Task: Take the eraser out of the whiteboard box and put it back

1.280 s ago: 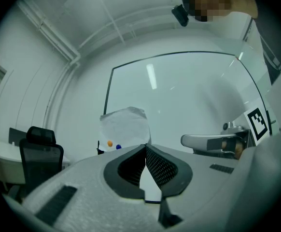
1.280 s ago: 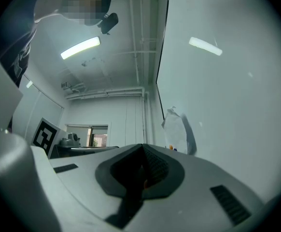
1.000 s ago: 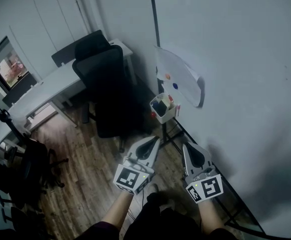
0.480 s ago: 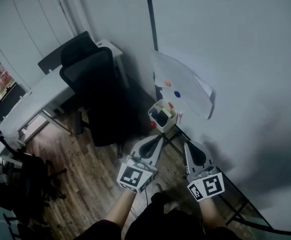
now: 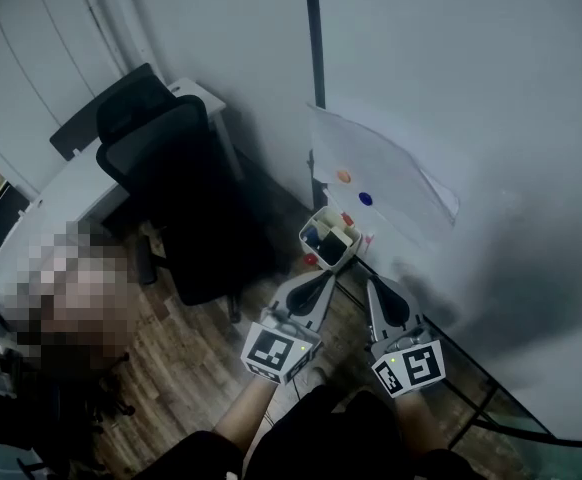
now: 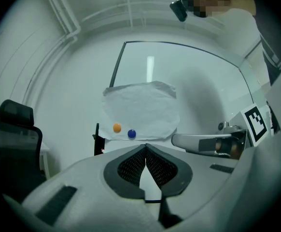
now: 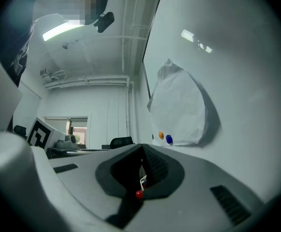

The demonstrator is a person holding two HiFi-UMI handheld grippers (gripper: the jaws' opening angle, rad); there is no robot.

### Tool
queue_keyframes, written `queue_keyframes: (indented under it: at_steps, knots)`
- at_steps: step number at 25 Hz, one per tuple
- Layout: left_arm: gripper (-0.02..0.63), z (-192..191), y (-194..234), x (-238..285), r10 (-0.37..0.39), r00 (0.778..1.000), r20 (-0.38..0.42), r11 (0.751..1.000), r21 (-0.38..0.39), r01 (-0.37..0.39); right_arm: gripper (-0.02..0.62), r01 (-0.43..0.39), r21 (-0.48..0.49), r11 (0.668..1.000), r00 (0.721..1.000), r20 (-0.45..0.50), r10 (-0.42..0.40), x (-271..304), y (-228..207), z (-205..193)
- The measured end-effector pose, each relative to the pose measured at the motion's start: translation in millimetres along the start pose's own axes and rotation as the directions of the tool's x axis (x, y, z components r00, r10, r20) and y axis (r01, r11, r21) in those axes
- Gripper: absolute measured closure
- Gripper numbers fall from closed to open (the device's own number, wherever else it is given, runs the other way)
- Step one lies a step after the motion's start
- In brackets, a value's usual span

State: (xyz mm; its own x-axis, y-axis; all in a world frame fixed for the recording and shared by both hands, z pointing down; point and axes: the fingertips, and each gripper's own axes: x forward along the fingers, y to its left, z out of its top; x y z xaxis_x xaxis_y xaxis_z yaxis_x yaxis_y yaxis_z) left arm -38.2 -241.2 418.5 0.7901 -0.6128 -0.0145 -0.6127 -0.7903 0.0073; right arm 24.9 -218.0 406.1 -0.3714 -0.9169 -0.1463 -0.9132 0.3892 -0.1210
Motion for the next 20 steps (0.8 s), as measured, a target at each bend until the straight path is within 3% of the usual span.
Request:
queue_keyframes:
  at_steps: [7, 16, 20]
  knots:
    - [0.601, -9, 14, 11, -0.003, 1.000, -0.008, 1.000, -0.007, 0.003, 0.592, -0.001, 0.007, 1.000, 1.000, -0.026, 0.001, 15, -4, -13]
    - [0.593, -33, 32, 32, 0.036, 0.997, -0.073, 0.997, 0.069, -0.031, 0.592, -0.026, 0.029, 0.999, 0.998, -0.050, 0.027, 31, -14, -25]
    - [0.454, -58, 43, 51, 0.029, 0.989, -0.142, 0.995, 0.095, -0.016, 0.592, -0.020, 0.048, 0.999, 0.997, -0.075, 0.024, 32, -19, -37]
